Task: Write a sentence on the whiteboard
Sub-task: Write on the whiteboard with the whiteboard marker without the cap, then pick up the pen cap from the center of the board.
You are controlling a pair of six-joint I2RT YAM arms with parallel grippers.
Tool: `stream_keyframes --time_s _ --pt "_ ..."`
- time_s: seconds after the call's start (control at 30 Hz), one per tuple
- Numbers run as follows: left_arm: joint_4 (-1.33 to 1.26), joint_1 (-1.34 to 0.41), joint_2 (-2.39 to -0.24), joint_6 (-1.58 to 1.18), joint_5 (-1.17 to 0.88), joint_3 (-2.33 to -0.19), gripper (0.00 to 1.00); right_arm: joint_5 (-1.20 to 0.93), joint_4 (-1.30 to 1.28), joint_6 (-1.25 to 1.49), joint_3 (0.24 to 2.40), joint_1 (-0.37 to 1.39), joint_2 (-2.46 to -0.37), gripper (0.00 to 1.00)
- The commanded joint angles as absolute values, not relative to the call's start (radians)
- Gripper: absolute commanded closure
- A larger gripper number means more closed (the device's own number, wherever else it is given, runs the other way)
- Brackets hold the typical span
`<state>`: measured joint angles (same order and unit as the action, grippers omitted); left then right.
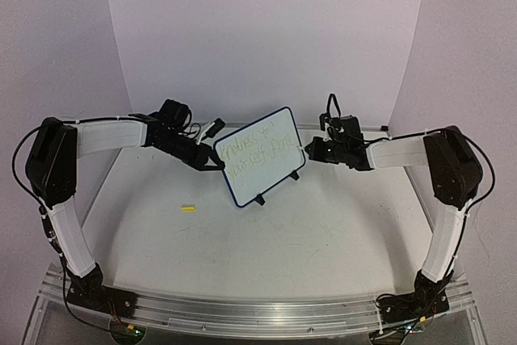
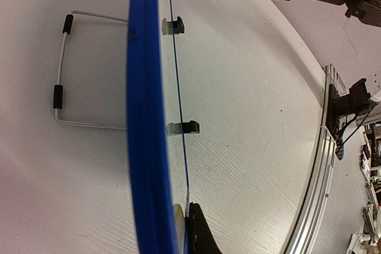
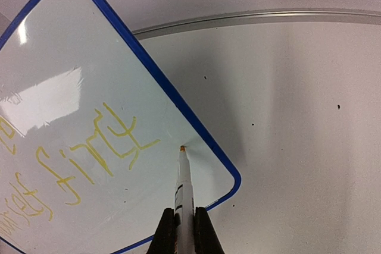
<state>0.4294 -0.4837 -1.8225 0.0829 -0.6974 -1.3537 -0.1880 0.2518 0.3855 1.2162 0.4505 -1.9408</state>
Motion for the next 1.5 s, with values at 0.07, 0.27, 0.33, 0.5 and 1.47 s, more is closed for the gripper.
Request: stream_keyframes --time_s 0.07,0.27,0.33,0.5,1.47 --pt "0.425 -0.488 -1.825 0.026 -0.652 -1.369 1.0 -0.134 0.277 0.419 1.133 0.455 -1.814 1.0" --pt "0.424 -0.488 -1.835 0.009 -0.643 -1.368 1.0 -0.118 0.26 0.41 1.061 0.455 -1.68 1.0" --pt "0.422 -0.488 -1.832 0.008 -0.646 -1.365 1.0 -0.121 0.25 0.405 1.038 0.456 -1.635 1.0" --pt "0.415 -0.488 -1.809 0.009 -0.653 -1.353 0.9 -0.115 0.24 0.398 0.971 0.455 -1.552 1.0" --pt "0.16 -0.488 -1.353 -0.035 -0.298 -1.065 0.41 -0.184 0.196 0.363 0.878 0.454 -1.357 1.0"
